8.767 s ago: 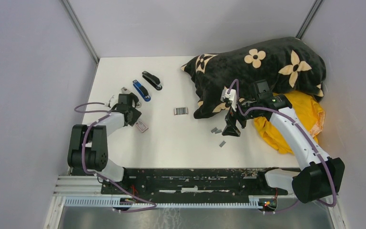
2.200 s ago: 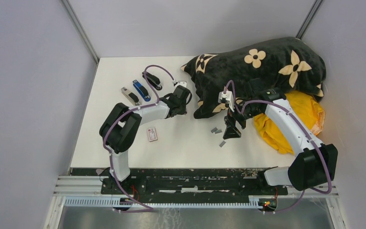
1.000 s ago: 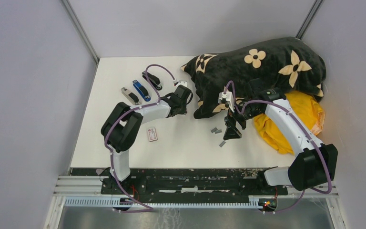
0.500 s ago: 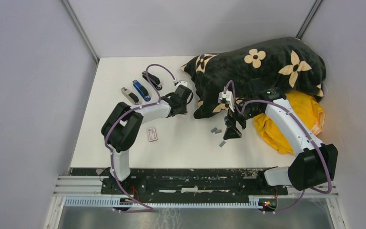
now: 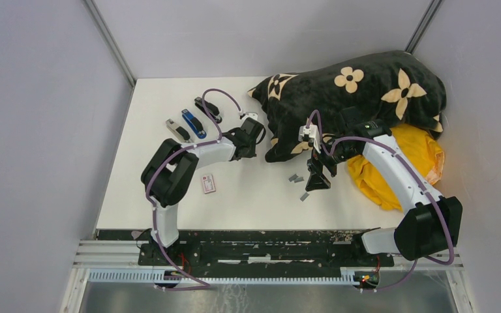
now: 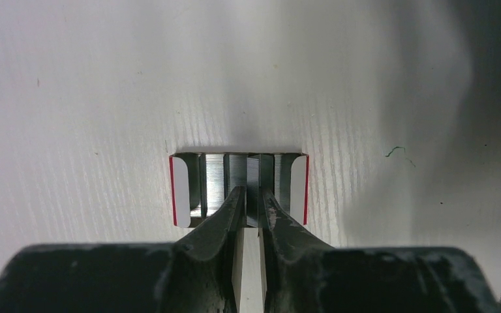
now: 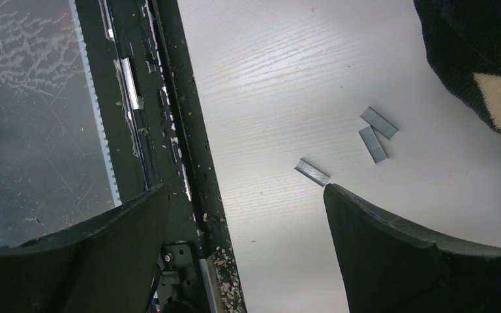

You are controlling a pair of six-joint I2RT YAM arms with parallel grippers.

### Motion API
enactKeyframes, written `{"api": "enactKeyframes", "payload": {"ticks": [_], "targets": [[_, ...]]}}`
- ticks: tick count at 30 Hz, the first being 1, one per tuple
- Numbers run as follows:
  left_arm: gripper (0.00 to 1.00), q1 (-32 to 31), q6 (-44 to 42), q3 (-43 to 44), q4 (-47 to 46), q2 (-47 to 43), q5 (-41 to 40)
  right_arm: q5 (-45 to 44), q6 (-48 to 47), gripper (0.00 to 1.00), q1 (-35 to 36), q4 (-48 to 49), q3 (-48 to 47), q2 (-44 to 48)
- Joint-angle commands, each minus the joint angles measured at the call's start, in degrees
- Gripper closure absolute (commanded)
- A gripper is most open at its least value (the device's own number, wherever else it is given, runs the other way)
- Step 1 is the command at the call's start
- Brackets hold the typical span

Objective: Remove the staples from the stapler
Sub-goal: Adjust the staple in the staple box.

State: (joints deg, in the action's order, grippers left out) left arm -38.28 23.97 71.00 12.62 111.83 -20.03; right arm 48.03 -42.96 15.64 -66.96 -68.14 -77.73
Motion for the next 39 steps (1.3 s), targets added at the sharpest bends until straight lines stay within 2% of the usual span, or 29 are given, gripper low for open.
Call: {"api": "enactKeyframes", "payload": {"ticks": [1, 39], "targets": [[0.81, -0.6, -2.7, 2.2, -0.3, -0.8, -2.2, 2.4, -1.2, 0.05, 0.2, -0.5, -2.3, 0.0], [0.78, -1.6, -3.1, 2.7, 0.7, -2.1, -5.3, 2.9, -1.7, 0.05, 0.7, -1.2, -2.3, -0.4]]}}
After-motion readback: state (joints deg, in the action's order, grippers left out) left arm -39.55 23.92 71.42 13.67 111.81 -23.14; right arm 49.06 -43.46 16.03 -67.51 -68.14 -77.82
